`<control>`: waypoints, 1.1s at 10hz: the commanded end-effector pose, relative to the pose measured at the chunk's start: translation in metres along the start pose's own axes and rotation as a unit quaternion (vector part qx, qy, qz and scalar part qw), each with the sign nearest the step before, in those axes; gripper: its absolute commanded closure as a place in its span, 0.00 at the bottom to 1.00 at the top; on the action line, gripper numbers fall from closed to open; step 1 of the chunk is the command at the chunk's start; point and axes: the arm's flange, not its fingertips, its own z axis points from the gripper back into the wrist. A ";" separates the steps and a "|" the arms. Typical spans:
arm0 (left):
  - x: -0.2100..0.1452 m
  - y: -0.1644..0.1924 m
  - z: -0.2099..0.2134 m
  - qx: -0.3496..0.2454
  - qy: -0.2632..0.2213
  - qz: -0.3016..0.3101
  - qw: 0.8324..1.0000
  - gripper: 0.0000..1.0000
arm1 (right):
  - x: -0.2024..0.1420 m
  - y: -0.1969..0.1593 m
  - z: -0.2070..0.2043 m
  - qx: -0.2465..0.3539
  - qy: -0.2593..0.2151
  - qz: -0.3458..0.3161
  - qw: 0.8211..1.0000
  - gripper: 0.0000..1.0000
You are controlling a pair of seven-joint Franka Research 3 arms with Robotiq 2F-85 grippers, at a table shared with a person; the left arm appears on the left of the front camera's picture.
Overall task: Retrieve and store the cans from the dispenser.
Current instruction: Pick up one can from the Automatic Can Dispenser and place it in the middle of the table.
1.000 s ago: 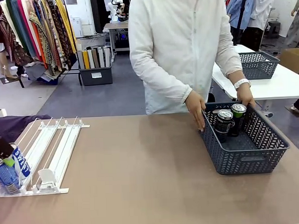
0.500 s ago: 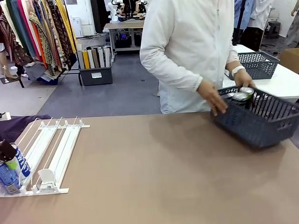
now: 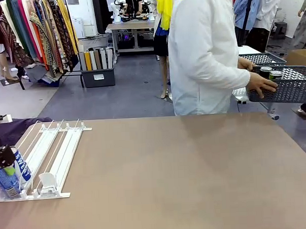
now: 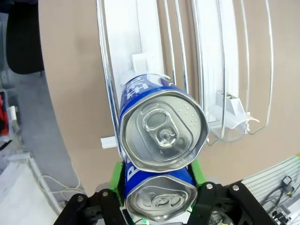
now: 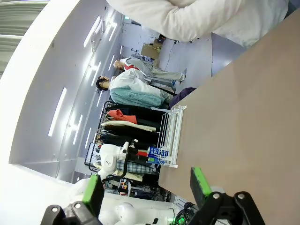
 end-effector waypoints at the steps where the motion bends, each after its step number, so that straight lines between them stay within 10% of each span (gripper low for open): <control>1: -0.021 -0.005 -0.011 0.020 -0.022 -0.014 0.999 1.00 | 0.002 0.001 -0.001 0.009 -0.005 0.012 1.000 0.00; 6: -0.026 -0.010 0.002 0.015 -0.017 -0.012 1.000 1.00 | 0.002 0.001 -0.001 0.009 -0.005 0.012 1.000 0.00; 11: -0.086 -0.055 0.137 0.030 -0.109 -0.020 0.993 1.00 | 0.002 0.001 -0.001 0.009 -0.005 0.012 1.000 0.00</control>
